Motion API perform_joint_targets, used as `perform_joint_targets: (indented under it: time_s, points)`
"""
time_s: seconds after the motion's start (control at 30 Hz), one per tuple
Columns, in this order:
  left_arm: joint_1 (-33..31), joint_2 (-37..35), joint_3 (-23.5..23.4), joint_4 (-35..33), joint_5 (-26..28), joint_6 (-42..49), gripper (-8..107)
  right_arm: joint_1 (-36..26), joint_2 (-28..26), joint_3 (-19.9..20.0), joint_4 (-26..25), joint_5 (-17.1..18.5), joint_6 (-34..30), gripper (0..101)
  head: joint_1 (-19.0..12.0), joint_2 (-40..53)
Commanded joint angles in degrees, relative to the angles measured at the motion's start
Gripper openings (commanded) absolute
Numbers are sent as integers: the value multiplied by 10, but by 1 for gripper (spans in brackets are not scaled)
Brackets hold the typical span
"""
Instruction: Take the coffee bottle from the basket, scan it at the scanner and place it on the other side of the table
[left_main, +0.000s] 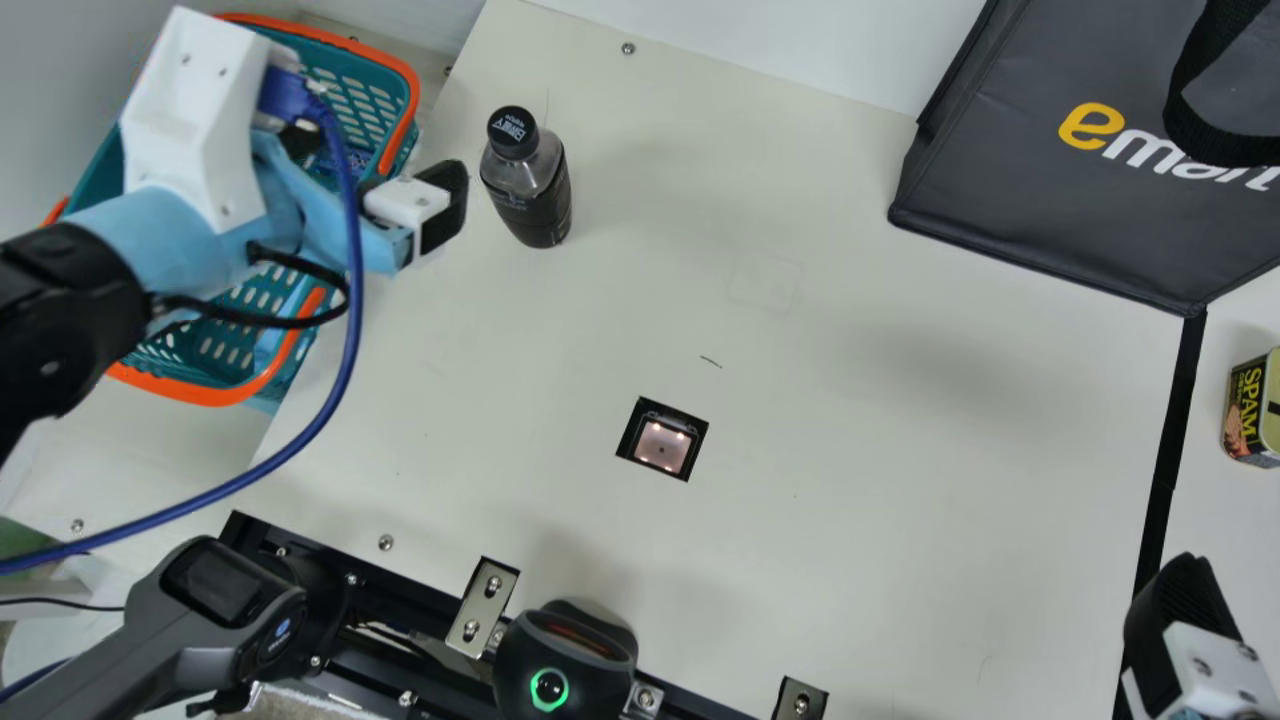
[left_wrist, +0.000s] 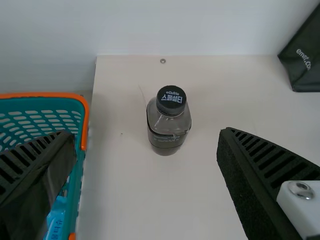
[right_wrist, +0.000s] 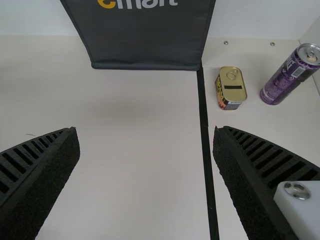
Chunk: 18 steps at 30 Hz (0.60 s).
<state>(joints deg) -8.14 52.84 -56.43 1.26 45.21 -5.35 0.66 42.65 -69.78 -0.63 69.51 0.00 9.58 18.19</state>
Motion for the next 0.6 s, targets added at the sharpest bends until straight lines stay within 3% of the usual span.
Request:
perform_joint_targets:
  time_s: [0.0, 0.43, 0.57]
  points:
    - [2, -14, 2, 5, 5, 0, 90, 0, 0, 0, 0, 0, 0, 95, -17, -24]
    - [-3, -30, 3, 13, 30, -11, 90, 0, 0, 0, 0, 0, 0, 95, -17, -198]
    - [-8, -23, 5, 16, 26, -12, 90, 0, 0, 0, 0, 0, 0, 95, -17, -198]
